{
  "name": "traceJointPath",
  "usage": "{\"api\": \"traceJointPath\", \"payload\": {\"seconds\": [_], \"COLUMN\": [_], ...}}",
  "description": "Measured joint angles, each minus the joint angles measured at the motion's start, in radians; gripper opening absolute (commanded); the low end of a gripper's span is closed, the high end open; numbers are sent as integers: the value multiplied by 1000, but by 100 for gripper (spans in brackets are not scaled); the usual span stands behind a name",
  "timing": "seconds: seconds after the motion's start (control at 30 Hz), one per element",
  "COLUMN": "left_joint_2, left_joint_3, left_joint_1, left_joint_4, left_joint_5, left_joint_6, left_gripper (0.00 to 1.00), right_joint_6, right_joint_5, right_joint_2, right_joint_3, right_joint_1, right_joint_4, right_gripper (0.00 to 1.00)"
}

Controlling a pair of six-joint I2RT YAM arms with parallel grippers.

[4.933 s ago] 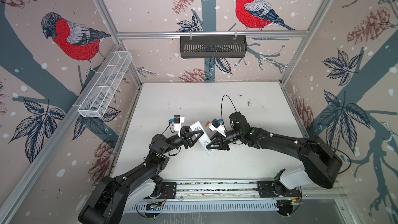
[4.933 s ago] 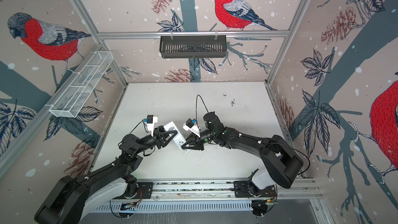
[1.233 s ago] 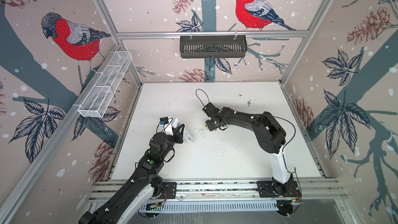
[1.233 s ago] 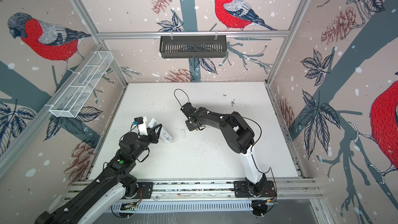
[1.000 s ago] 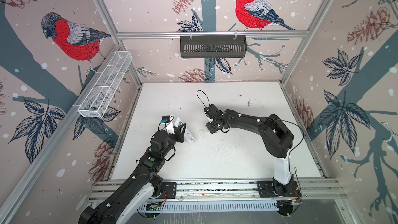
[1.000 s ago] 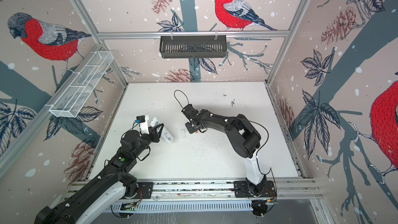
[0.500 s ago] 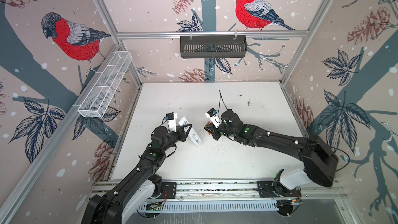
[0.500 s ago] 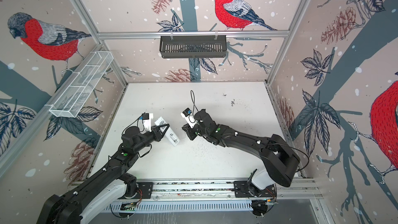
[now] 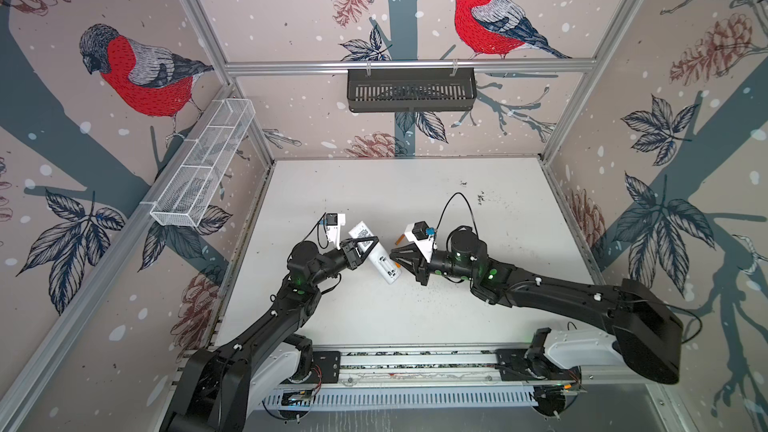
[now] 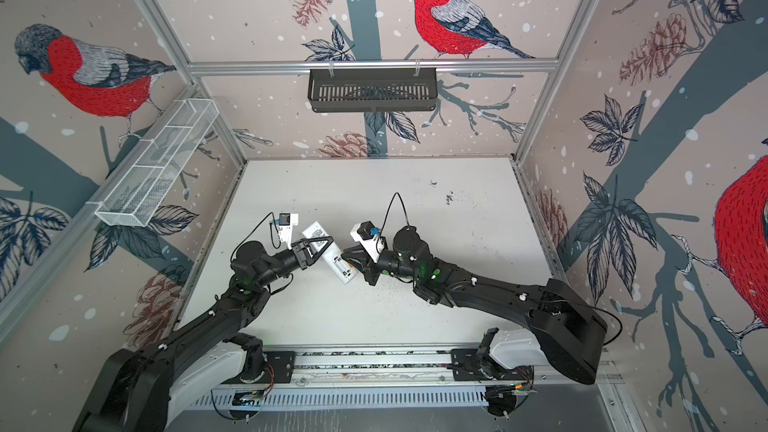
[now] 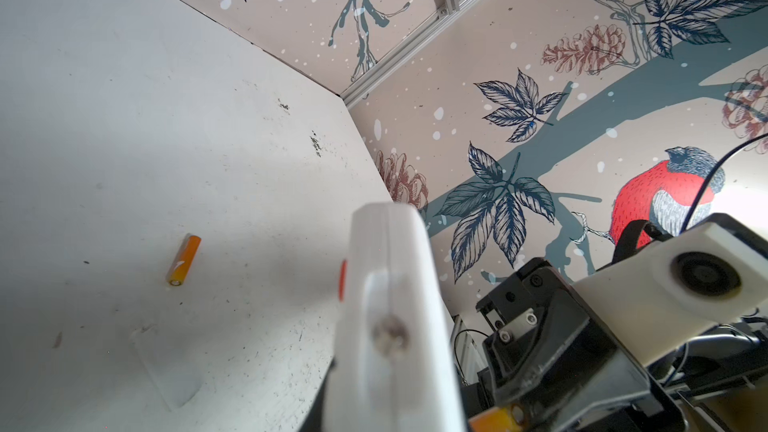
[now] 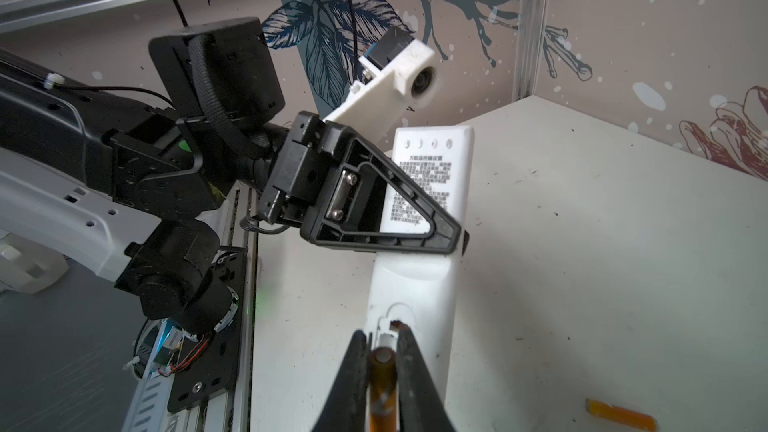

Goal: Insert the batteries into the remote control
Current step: 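Lift the orange battery with the right gripper and carry it toward the remote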

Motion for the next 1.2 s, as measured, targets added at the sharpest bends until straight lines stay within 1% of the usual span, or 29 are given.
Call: {"api": "traceJointPath", "payload": {"seconds": [0.2, 0.3, 0.57, 0.63, 0.73, 0.8, 0.9, 1.0, 1.1, 1.2], "left_joint_2": [42, 51, 48, 36, -12, -52, -106, -135, -136, -119], "left_joint_3": [0, 0, -2, 11, 72, 103, 114, 114, 114, 109], "left_joint_1": [14, 14, 15, 18, 37, 45, 47, 48, 48, 48], "left_joint_4": [87, 114, 139, 92, -95, -227, -383, -465, -500, -504], "left_joint_5": [60, 71, 88, 84, 14, -73, -181, -239, -265, -279], "left_joint_6": [-77, -101, -117, -89, 12, 89, 171, 213, 229, 240], "left_gripper": [0, 0, 0, 0, 0, 0, 0, 0, 0, 0], "right_joint_6": [-7, -12, -24, -23, -8, 3, 31, 67, 111, 135], "right_joint_5": [-16, -22, -24, -5, 50, 101, 141, 180, 207, 232], "right_joint_2": [-5, 4, 32, 31, 34, 43, 73, 124, 192, 260], "right_joint_3": [-8, -6, 6, 16, 72, 112, 157, 187, 205, 218], "right_joint_1": [10, 13, 18, 18, -1, -24, -71, -127, -176, -195], "right_joint_4": [35, 42, 51, 35, -54, -128, -271, -429, -575, -695], "right_gripper": [16, 16, 16, 16, 16, 16, 16, 16, 16, 16]}}
